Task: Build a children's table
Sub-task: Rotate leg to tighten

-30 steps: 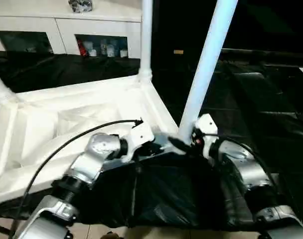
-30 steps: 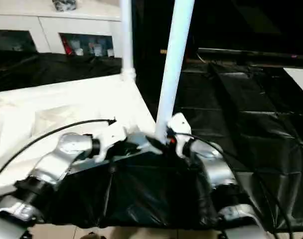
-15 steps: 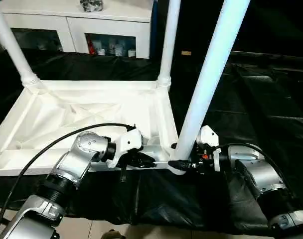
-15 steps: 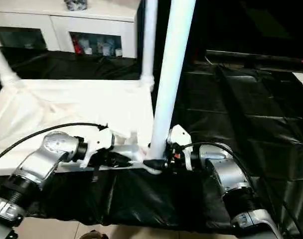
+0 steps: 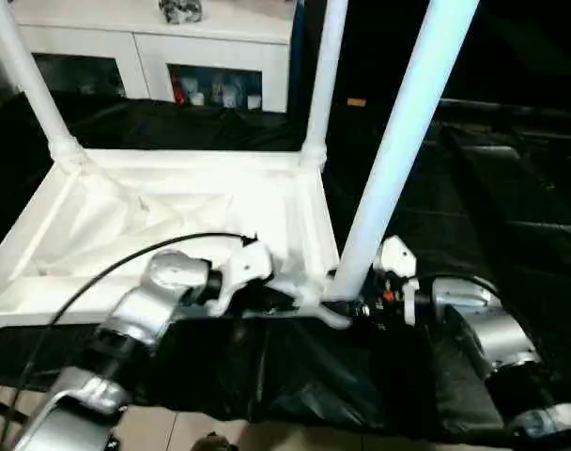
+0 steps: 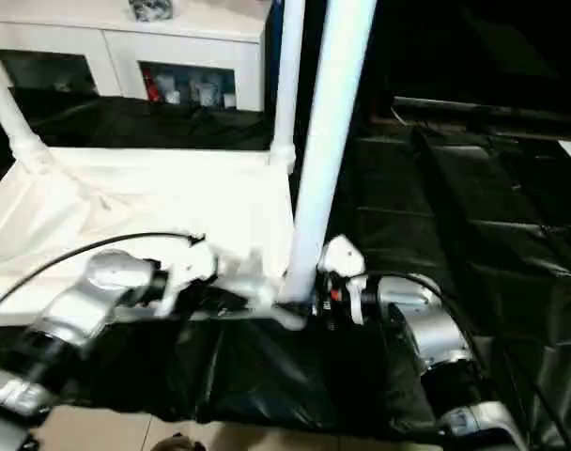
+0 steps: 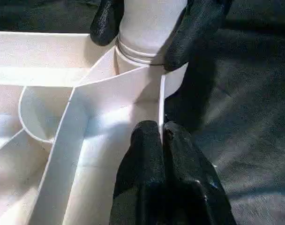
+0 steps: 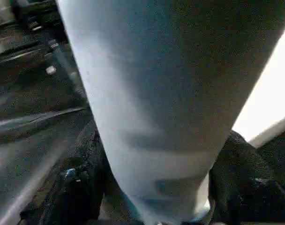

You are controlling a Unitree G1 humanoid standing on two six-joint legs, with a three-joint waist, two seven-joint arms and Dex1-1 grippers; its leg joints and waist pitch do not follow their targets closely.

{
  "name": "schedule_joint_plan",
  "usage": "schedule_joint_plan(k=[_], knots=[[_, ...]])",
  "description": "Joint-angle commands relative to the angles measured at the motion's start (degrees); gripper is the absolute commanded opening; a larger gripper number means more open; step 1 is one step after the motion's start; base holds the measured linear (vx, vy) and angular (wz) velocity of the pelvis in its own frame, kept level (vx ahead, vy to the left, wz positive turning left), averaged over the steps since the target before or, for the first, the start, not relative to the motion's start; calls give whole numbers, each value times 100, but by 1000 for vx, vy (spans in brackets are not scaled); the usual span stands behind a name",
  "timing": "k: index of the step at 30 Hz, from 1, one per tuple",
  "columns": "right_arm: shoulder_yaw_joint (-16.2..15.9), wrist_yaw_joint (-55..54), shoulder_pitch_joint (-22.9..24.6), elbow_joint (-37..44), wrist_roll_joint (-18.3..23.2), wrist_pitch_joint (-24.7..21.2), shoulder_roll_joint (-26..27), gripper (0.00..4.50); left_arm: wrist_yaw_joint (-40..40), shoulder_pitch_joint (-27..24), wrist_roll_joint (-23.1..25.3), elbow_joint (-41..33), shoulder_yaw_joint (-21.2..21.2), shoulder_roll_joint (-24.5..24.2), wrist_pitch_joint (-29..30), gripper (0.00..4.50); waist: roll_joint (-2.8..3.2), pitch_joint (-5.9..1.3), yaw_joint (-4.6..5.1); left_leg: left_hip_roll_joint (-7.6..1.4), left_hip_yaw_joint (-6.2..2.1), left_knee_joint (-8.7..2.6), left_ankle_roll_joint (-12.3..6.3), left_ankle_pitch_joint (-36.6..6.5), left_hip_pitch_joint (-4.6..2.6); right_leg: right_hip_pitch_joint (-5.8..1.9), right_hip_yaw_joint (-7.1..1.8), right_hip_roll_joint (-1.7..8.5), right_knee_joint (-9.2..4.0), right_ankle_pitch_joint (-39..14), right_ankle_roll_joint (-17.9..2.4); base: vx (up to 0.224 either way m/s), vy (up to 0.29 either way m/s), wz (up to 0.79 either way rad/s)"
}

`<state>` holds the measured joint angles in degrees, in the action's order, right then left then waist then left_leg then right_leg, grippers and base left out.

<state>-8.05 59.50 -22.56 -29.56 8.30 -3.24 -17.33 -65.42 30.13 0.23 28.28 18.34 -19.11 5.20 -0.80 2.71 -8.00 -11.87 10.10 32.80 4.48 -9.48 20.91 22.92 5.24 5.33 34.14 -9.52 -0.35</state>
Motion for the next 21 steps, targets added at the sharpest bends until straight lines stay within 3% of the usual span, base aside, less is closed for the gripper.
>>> schedule_joint_plan(k=[1, 4, 5, 6, 7, 8, 10, 14, 16, 21], knots=[[-212, -802, -82, -357, -189, -108, 602, 259, 970, 266, 134, 83, -104, 474, 89, 0, -14, -319, 57, -158, -39, -413, 32, -1829, -98, -199, -271, 356, -497, -2418, -837, 0, 0, 0], [-81, -1796, -241, -789, -389, -70, 1003, 259, 1406, 317, 245, 179, -103, 750, 124, 0, -38, -309, 168, -123, -86, -424, 135, -2105, -104, -213, -220, 379, -593, -3097, -545, 0, 0, 0], [-81, -1796, -241, -789, -389, -70, 1003, 259, 1406, 317, 245, 179, -103, 750, 124, 0, -33, -307, 181, -124, -87, -420, 128, -2127, -103, -199, -222, 382, -603, -3127, -529, 0, 0, 0], [107, -2862, -492, -1242, -525, -177, 1393, 259, 1799, 382, 363, 290, -100, 980, 193, 0, -23, -302, 200, -115, -89, -418, 104, -2201, -110, -195, -212, 374, -622, -3212, -489, 0, 0, 0], [107, -2862, -492, -1242, -525, -177, 1393, 259, 1799, 382, 363, 290, -100, 980, 193, 0, -13, -284, 235, -120, -94, -428, 133, -2262, -113, -163, -216, 368, -618, -3261, -502, 0, 0, 0], [192, -3318, -611, -1437, -582, -241, 1542, 259, 1967, 412, 421, 343, -94, 1060, 202, 0, -28, -290, 281, -92, -123, -426, 201, -2372, -120, -186, -164, 363, -643, -3479, -435, 0, 0, 0], [291, -4201, -884, -1840, -765, -80, 1902, 259, 2250, 492, 509, 441, -96, 1302, 257, 0, -2, -290, 356, -94, -142, -429, 232, -2491, -130, -166, -147, 370, -677, -3544, -382, 0, 0, 0], [263, -3846, -934, -1843, -705, 187, 1974, 259, 2160, 504, 540, 433, -30, 1324, 170, 0, -5, -315, 346, -102, -131, -444, 113, -2513, -130, -185, -155, 365, -687, -3292, -371, 0, 0, 0], [380, -3465, -937, -1771, -440, 169, 1979, 314, 1994, 468, 505, 377, 3, 1276, 72, 0, -10, -315, 333, -114, -109, -465, 41, -2413, -118, -188, -187, 349, -657, -2935, -500, 0, 0, 0], [270, -2815, -889, -1693, -466, 294, 1687, 338, 1407, 282, 355, 139, 46, 1038, -73, 0, -18, -326, 304, -129, -88, -470, -20, -2230, -90, -219, -226, 364, -599, -2587, -667, 0, 0, 0]])
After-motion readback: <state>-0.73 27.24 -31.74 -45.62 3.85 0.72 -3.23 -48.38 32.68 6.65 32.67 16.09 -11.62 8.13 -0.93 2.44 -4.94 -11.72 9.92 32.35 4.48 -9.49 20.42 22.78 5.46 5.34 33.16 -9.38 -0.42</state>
